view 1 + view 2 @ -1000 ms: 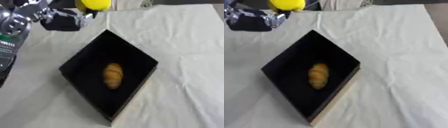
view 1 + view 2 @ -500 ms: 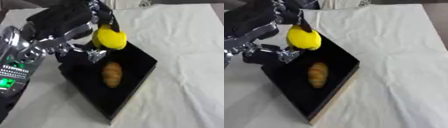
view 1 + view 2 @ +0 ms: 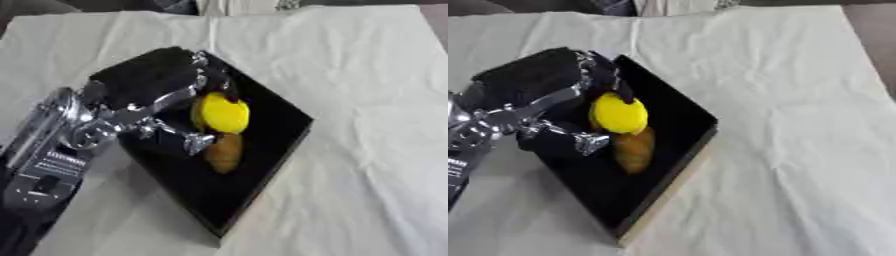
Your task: Pick up objects on the table and place them in the box.
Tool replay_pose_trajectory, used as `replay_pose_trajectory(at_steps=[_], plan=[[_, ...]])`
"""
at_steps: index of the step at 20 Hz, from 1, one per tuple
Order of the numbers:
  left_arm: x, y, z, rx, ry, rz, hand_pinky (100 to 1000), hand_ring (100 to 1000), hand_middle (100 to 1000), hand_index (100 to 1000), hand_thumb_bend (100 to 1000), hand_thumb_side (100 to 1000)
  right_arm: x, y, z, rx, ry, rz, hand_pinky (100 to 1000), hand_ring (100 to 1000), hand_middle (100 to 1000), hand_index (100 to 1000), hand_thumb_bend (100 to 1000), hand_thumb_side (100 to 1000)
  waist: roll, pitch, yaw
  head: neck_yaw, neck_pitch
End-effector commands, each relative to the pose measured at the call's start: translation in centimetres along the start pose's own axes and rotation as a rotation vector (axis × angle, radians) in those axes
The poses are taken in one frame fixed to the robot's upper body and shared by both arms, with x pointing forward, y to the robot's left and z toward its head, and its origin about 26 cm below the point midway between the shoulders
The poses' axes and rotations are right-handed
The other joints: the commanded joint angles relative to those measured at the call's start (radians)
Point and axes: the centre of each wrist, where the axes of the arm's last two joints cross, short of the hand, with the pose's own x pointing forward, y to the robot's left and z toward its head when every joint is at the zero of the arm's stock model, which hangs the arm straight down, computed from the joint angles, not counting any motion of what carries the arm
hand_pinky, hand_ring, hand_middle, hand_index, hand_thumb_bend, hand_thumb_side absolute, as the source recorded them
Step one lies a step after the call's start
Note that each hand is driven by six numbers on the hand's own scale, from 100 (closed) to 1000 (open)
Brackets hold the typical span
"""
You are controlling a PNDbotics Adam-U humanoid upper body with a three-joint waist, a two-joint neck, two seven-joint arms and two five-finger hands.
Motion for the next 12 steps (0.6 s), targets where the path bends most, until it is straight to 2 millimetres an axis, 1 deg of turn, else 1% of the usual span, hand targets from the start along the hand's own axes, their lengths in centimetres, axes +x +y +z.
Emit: replay_pose_trajectory(at_steps=[1, 2, 3, 4, 7, 9, 10, 11, 12], plan=[[-0.1, 0.5, 0.0, 0.0, -0.003, -0.045, 888, 848, 825, 936, 407, 297, 0.6, -0.4, -0.5, 0.001, -0.022, 0.009, 893, 880, 700, 846, 145, 192, -0.003, -0.022, -0.001, -0.003, 0.002], [-0.1, 0.6, 0.1, 0.005, -0.001, -0.059, 931, 888, 860, 958, 452, 360, 0.6, -0.4, -0.5, 0.001, -0.021, 0.009, 893, 880, 700, 846, 144, 193, -0.003, -0.022, -0.001, -0.004, 0.001], [-0.1, 0.8, 0.2, 0.013, 0.004, -0.075, 951, 908, 876, 970, 485, 438, 0.6, -0.4, -0.5, 0.001, -0.02, 0.009, 893, 880, 700, 846, 143, 193, -0.002, -0.022, 0.0, -0.005, 0.001], [-0.2, 1.0, 0.3, 0.029, 0.016, -0.092, 970, 926, 882, 976, 496, 511, 0.5, -0.4, -0.4, 0.002, -0.018, 0.01, 893, 881, 700, 846, 142, 194, -0.002, -0.023, 0.001, -0.005, 0.001], [-0.4, 1.4, 0.6, 0.072, 0.05, -0.128, 966, 923, 877, 973, 495, 523, 0.5, -0.4, -0.4, 0.002, -0.016, 0.011, 893, 881, 700, 846, 143, 193, -0.002, -0.025, 0.001, -0.005, 0.002], [-0.4, 1.7, 0.9, 0.102, 0.064, -0.136, 943, 906, 861, 957, 472, 490, 0.5, -0.4, -0.4, 0.002, -0.015, 0.012, 893, 882, 700, 846, 144, 191, -0.001, -0.026, 0.002, -0.005, 0.002], [-0.4, 2.1, 1.1, 0.128, 0.074, -0.143, 928, 893, 850, 947, 439, 481, 0.5, -0.4, -0.4, 0.002, -0.015, 0.012, 893, 881, 700, 846, 145, 190, -0.001, -0.027, 0.002, -0.005, 0.002], [-0.4, 2.5, 1.4, 0.16, 0.082, -0.138, 926, 892, 849, 946, 431, 481, 0.5, -0.4, -0.4, 0.001, -0.016, 0.012, 893, 882, 700, 846, 145, 190, -0.001, -0.027, 0.003, -0.006, 0.002], [-0.3, 3.1, 1.9, 0.208, 0.089, -0.13, 916, 882, 841, 937, 355, 466, 0.5, -0.5, -0.4, 0.001, -0.017, 0.012, 893, 881, 701, 846, 148, 186, -0.001, -0.028, 0.003, -0.007, 0.003]])
